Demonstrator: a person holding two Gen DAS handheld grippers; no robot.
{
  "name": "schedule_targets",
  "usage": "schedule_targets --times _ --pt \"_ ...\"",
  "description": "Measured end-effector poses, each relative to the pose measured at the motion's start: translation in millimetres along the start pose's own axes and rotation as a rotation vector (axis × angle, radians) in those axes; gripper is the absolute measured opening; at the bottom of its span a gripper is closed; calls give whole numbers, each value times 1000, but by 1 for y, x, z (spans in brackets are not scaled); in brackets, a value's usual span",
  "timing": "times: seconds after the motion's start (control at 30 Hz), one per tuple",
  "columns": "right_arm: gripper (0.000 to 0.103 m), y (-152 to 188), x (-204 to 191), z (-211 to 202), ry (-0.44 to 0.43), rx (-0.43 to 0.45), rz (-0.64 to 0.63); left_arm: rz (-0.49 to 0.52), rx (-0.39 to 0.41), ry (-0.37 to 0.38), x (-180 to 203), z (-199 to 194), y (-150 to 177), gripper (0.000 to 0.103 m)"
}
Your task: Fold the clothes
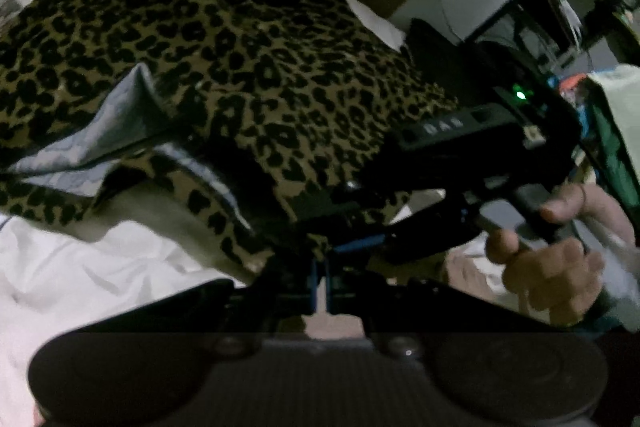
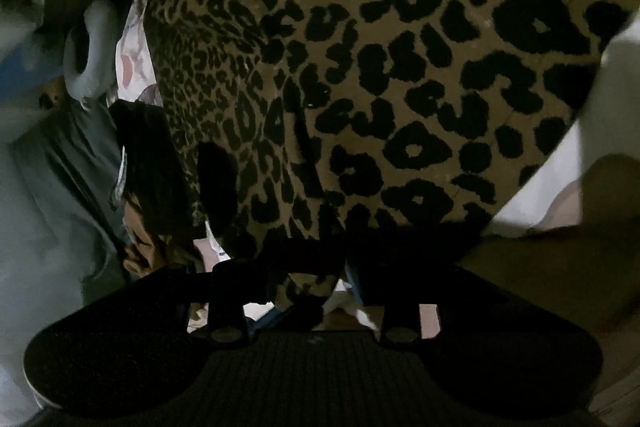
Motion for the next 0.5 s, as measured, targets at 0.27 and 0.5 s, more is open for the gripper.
schedule_targets --times 0.27,0.5 --pt "4 -1 -1 -2 -2 -5 -28 41 -14 -2 10 1 0 3" --pt "2 -1 -5 -4 86 1 -141 40 -53 -27 4 -3 5 10"
Point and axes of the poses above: each gripper's, at about its wrist camera, not at the fingertips, and z roughly the way its jaws point, x to its right, y to its underside, the point moved 9 cm from there along z, roughly the way its jaws point, and after that the axes turned 2 degrees about y, right-handed, at the moved point
